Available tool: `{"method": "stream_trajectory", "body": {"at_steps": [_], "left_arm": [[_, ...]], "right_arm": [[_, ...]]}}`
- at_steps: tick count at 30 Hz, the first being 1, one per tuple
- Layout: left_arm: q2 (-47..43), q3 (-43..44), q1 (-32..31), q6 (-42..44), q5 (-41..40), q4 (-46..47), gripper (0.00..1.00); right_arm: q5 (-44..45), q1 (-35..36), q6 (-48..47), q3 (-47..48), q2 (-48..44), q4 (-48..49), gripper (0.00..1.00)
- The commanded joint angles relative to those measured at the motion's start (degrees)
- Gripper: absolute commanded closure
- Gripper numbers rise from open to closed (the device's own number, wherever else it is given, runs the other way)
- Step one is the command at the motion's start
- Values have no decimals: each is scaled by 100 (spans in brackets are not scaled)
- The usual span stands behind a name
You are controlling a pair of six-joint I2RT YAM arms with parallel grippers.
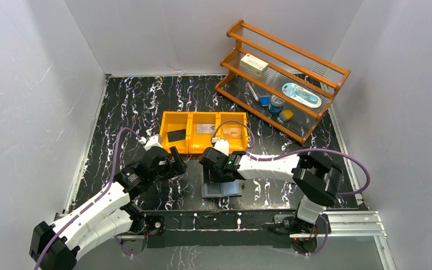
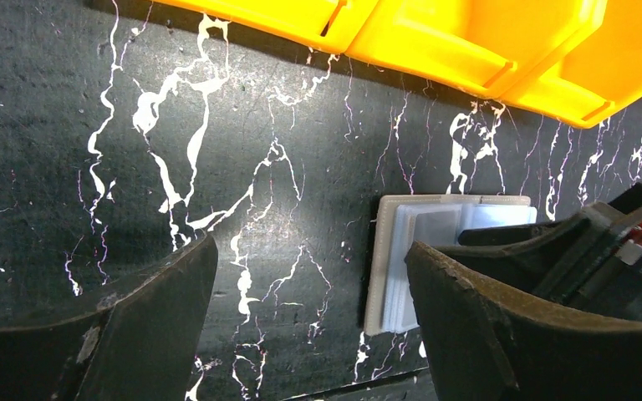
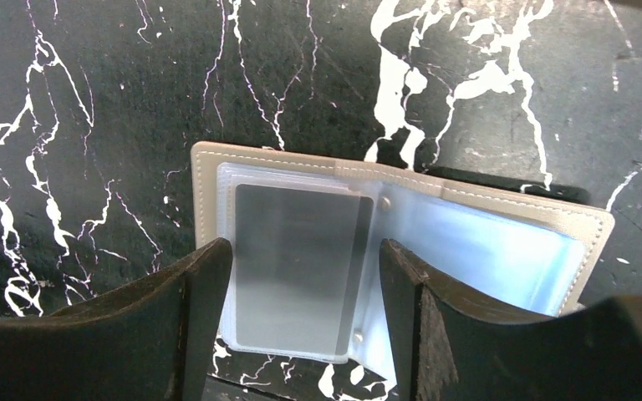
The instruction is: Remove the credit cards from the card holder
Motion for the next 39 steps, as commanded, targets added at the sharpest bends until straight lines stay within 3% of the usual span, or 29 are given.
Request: {"method": "stream_trajectory", "body": {"at_steps": [1, 9, 16, 20, 26, 32, 39], "left_arm": [[-152, -65, 27, 26, 30, -17, 17], [-24, -67, 22, 86, 271, 144, 17], [242, -97, 22, 171, 683, 495, 16], [395, -67, 22, 232, 885, 620, 16], [557, -72, 22, 303, 1145, 835, 16], [713, -172, 22, 456, 2010, 1530, 18], [1361, -113, 22, 591, 2989, 2162, 23]], "right_arm": [[40, 41, -67, 302, 269, -154, 29], [-72, 38, 160, -229, 175, 146, 58], [-521, -99, 226, -909, -158, 1002, 86], [-758, -205, 239, -1153, -240, 1350, 97], [-1380, -544, 382, -1740, -310, 2094, 100], [-1995, -990, 824, -2528, -297, 3026, 100], [-1983, -1109, 1293, -2993, -287, 3234, 100]]}}
